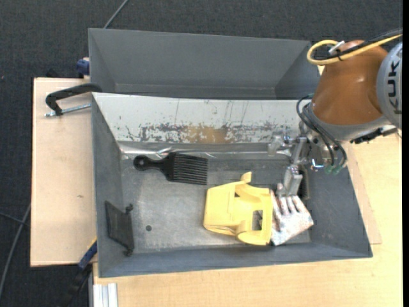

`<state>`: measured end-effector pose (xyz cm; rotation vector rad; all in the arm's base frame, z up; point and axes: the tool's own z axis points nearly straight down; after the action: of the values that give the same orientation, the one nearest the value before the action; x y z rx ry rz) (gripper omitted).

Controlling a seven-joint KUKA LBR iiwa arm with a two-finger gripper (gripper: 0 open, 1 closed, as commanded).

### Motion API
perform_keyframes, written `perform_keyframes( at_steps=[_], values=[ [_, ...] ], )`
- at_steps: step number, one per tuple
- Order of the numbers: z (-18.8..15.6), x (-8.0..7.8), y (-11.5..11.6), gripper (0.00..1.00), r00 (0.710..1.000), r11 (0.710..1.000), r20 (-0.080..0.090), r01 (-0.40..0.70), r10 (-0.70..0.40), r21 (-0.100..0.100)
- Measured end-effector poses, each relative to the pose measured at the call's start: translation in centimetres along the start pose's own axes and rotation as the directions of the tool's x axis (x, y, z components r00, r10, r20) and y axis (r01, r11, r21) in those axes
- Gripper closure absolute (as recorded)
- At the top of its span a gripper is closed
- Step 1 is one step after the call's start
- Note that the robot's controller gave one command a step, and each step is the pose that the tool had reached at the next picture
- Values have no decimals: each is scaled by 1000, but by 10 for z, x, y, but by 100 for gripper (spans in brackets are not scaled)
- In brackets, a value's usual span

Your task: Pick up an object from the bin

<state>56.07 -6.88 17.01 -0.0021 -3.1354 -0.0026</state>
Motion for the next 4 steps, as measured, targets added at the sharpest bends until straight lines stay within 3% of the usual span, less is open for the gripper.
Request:
perform_keyframes(
  at_steps=[1, 2, 3, 4],
  values=[
    [-5, -2, 0, 0, 1000, 1000, 9, 1, -1, 1],
    [49, 32, 9, 0, 990, 990, 7, 138, -138, 1],
    [49, 54, 23, 0, 978, 978, 3, 209, -209, 0],
    [44, 63, 1, 0, 914, 914, 7, 405, -405, 2]
  ],
)
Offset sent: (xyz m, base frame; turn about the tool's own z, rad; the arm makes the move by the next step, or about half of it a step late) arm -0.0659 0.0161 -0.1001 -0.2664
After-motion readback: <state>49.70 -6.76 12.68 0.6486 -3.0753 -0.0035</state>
